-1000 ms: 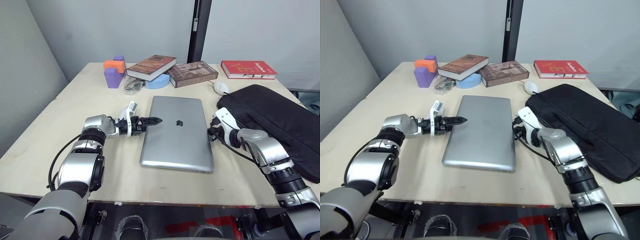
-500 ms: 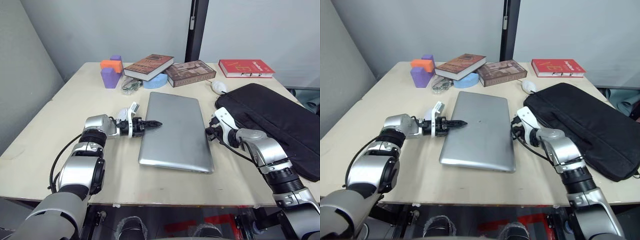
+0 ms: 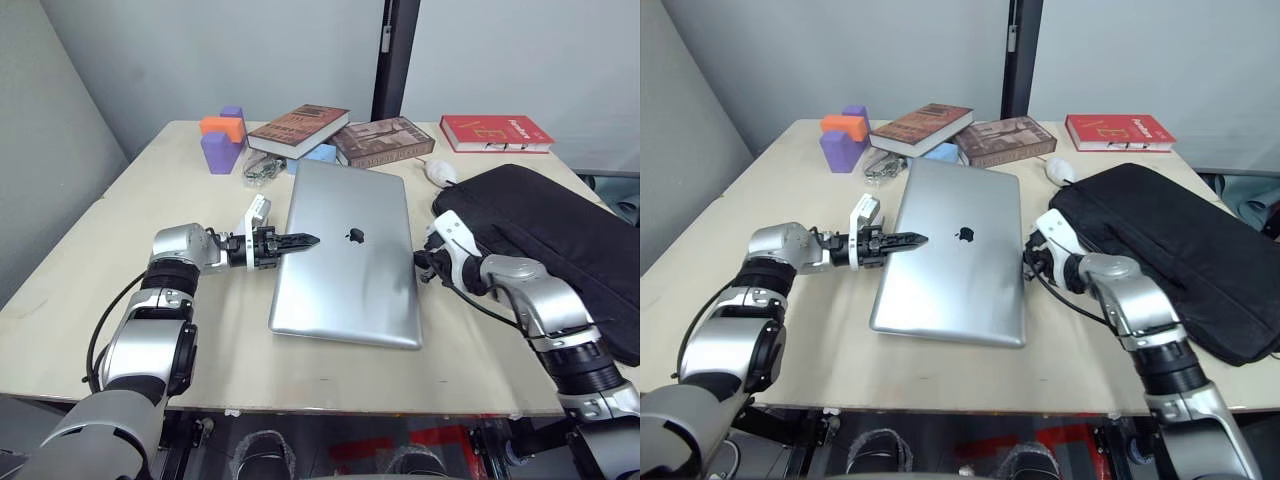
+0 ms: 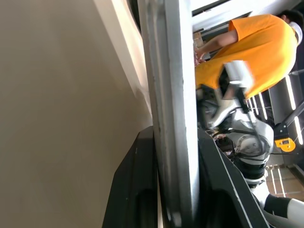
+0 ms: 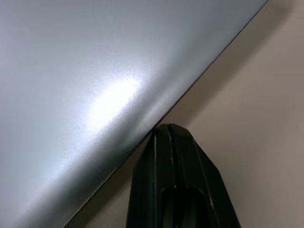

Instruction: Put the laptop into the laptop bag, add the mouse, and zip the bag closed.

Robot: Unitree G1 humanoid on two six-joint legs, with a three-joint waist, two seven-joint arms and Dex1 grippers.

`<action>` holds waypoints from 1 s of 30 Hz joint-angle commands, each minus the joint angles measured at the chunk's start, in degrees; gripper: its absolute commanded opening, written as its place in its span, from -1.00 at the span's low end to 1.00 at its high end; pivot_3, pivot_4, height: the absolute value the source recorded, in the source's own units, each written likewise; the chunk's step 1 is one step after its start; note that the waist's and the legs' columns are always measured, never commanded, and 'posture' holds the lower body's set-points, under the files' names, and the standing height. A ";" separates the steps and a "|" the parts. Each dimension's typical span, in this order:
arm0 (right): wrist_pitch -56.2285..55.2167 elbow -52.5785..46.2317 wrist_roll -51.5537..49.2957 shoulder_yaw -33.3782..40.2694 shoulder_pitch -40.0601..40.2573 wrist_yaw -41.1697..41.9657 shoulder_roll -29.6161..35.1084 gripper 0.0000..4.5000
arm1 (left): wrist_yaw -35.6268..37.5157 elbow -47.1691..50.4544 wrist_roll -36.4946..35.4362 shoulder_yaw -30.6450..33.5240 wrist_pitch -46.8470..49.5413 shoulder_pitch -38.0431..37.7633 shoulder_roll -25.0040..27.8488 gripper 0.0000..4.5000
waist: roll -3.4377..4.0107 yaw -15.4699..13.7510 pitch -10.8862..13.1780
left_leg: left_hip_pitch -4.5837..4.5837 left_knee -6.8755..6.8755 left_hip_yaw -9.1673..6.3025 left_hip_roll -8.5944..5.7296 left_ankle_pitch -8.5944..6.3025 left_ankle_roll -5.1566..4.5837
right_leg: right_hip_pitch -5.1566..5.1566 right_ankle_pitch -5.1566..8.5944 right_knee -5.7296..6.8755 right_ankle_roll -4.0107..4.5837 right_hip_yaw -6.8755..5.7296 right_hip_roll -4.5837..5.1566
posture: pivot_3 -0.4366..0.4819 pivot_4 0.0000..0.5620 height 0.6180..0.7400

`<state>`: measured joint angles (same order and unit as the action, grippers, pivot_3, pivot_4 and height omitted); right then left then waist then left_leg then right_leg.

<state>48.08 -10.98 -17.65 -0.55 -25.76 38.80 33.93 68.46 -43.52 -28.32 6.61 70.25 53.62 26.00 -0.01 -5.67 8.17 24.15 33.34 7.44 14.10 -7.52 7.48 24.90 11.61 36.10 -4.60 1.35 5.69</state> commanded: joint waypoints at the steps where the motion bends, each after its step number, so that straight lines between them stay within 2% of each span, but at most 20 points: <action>1: 2.18 -10.06 -5.84 4.53 -0.08 3.17 2.84 -1.00 | -0.60 6.96 -3.03 0.90 3.07 0.18 1.59 -0.83 | 0.00 -0.28 0.01 | 0.00 -0.03 0.00 0.00 -0.02 -0.01 | 0.00 0.01 -0.01 0.01 -0.01 0.00 | -0.05 -0.47 0.75; 5: 4.51 -14.15 -9.77 9.43 1.96 4.73 7.06 -1.00 | -1.77 10.49 -5.20 1.52 5.66 -1.11 2.80 -0.83 | -0.01 -0.77 0.02 | -0.01 -0.04 0.00 0.01 -0.03 -0.02 | -0.02 0.03 -0.03 0.04 -0.03 0.00 | -0.05 -0.47 0.75; 7: 5.86 -17.34 -14.33 18.47 6.93 10.19 13.02 -1.00 | -1.38 14.39 -7.29 2.31 7.91 -2.60 4.99 -0.83 | -0.02 -1.18 0.08 | 0.01 -0.04 0.00 0.01 -0.04 -0.03 | -0.01 0.03 -0.04 0.05 -0.02 0.00 | -0.05 -0.47 0.75; 9: 8.81 -18.68 -17.84 27.74 13.24 16.11 19.76 -0.77 | -0.79 18.11 -9.34 2.93 9.91 -4.05 7.86 -0.83 | -0.02 -1.80 0.17 | 0.06 -0.08 0.01 0.01 -0.10 -0.06 | 0.03 0.04 -0.13 0.06 -0.02 0.01 | -0.05 -0.47 0.75; 11: 9.22 -17.57 -18.29 32.94 16.49 17.93 24.05 -0.50 | -0.74 19.43 -11.10 3.77 11.31 -4.42 9.86 -0.83 | -0.02 -1.74 0.18 | 0.04 -0.11 0.03 0.03 -0.12 -0.09 | 0.01 0.05 -0.18 0.08 -0.02 -0.02 | -0.05 -0.47 0.75; 18: 8.42 -14.30 -19.42 46.36 26.30 27.65 32.13 0.58 | -3.12 19.26 -13.20 5.32 15.36 -3.23 13.42 -0.83 | -0.01 -1.93 0.19 | -0.02 0.31 0.07 0.08 -0.16 -0.19 | -0.02 0.06 0.08 0.10 0.10 -0.01 | -0.05 -0.47 0.75; 21: 7.53 -11.64 -17.98 47.79 28.06 27.63 32.98 0.97 | -4.66 19.39 -14.17 6.36 17.45 -2.61 13.25 -0.83 | -0.01 -1.98 0.19 | 0.02 0.46 0.07 0.06 -0.17 -0.25 | -0.03 0.05 0.13 0.11 0.12 0.03 | -0.05 -0.47 0.75; 23: 6.97 -10.29 -17.48 46.75 27.96 26.37 32.69 0.97 | -5.51 20.09 -14.98 7.12 18.64 -2.65 12.82 -0.83 | -0.01 -1.98 0.19 | 0.02 0.53 0.06 0.05 -0.17 -0.27 | -0.02 0.05 0.21 0.11 0.12 0.04 | -0.05 -0.47 0.75; 25: 4.77 -8.23 -15.22 42.56 27.13 22.86 31.28 0.97 | -7.06 19.93 -15.23 8.23 19.63 -2.63 11.40 -0.83 | -0.02 -1.94 0.19 | 0.03 0.55 0.06 0.05 -0.16 -0.28 | 0.00 0.05 0.26 0.11 0.12 0.04 | -0.05 -0.47 0.75; 30: -2.81 0.65 -8.13 31.95 21.56 11.19 24.01 0.97 | -11.08 21.19 -17.13 12.23 22.09 -2.76 6.90 -0.83 | -0.01 -1.88 0.19 | 0.06 0.72 0.03 0.02 -0.15 -0.31 | -0.01 0.05 0.38 0.13 0.13 0.06 | -0.05 -0.47 0.75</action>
<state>48.62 -12.31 -28.20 32.96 -3.06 53.11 58.63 56.24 -25.82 -40.34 14.10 92.04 48.21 33.09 -0.02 -7.55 8.36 24.25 34.08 7.48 14.08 -7.66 7.15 24.94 11.65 36.55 -4.48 1.49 5.80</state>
